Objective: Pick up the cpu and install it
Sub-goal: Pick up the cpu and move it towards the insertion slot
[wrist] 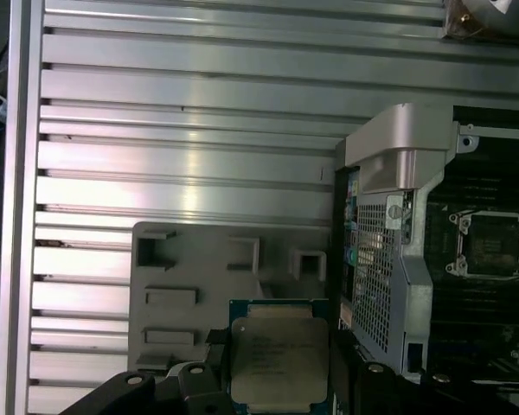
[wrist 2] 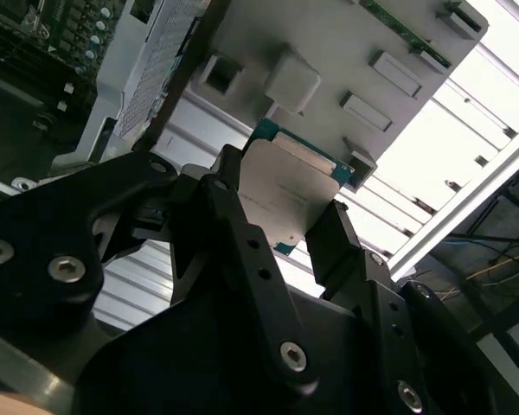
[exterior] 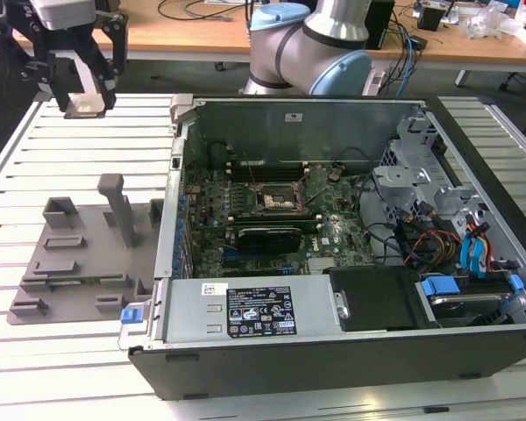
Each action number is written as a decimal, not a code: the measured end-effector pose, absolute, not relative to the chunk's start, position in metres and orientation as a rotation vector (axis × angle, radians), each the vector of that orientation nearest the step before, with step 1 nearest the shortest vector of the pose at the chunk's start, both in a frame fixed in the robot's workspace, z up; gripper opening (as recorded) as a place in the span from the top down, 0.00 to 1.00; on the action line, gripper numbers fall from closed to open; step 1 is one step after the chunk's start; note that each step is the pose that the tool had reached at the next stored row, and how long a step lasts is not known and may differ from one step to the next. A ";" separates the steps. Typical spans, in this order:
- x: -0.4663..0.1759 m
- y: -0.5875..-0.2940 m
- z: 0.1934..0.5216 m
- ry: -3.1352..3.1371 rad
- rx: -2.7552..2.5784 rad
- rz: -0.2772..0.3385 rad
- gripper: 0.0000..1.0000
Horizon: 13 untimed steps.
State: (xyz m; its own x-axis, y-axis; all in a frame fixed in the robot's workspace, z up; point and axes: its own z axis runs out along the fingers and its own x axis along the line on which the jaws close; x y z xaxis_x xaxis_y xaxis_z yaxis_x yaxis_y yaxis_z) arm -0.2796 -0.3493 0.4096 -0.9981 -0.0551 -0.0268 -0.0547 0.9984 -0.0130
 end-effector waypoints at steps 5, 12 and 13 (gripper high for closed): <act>-0.262 -0.349 0.410 3.113 -0.086 -0.019 0.45; -0.237 -0.349 0.410 3.113 -0.086 -0.019 0.45; -0.234 -0.349 0.410 3.113 -0.086 -0.019 0.45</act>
